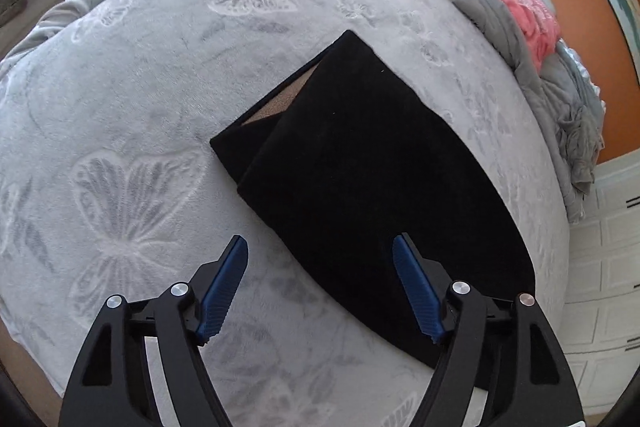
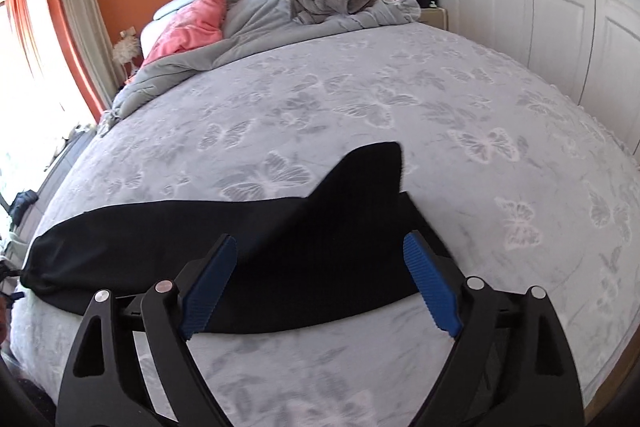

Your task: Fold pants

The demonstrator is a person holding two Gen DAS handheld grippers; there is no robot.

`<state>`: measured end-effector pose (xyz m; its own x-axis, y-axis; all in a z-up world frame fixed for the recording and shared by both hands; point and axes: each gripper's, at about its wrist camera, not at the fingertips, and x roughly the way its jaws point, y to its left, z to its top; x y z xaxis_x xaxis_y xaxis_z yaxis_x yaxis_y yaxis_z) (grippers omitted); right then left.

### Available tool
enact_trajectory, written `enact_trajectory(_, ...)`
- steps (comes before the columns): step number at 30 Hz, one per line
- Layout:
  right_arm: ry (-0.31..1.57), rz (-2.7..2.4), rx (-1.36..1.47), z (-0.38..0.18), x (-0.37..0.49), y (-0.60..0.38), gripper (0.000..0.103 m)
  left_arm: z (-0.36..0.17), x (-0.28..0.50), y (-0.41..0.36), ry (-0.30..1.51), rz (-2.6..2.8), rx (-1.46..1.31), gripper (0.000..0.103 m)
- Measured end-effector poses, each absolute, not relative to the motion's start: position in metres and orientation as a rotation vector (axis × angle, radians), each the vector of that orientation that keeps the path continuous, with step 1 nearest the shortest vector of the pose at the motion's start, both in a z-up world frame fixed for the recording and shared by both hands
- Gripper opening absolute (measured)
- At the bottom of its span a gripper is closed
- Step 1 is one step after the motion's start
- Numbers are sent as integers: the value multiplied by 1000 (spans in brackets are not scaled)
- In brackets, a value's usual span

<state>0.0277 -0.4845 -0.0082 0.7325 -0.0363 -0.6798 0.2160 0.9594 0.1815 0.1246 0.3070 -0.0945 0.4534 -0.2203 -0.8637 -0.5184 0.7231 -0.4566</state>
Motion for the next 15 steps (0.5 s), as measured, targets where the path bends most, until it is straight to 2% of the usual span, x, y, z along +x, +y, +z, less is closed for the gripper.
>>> enact_trajectory(1, 748, -131, 263, -9, 28, -479, 86, -102, 131, 309, 1127, 207, -815, 65)
enact_trajectory(2, 754, -126, 265, -10, 29, -474, 86, -108, 137, 311, 1128, 193, -855, 42)
enact_trajectory(3, 765, -120, 271, -12, 29, -470, 86, -110, 141, 313, 1130, 197, -867, 34)
enact_trajectory(4, 775, -117, 275, -14, 28, -467, 86, -107, 141, 316, 1115, 197, -872, 16)
enact_trajectory(7, 786, -136, 318, -16, 24, -470, 86, -90, 129, 329, 1015, 132, -949, 10)
enact_trajectory(8, 782, -138, 346, -17, 20, -471, 86, -85, 124, 332, 988, 123, -959, 5)
enact_trajectory(11, 800, -141, 496, -26, 32, -488, 91, -87, 122, 328, 997, 126, -904, 5)
enact_trajectory(15, 885, -192, 654, -54, 88, -504, 91, -96, 123, 322, 1028, 142, -861, 5)
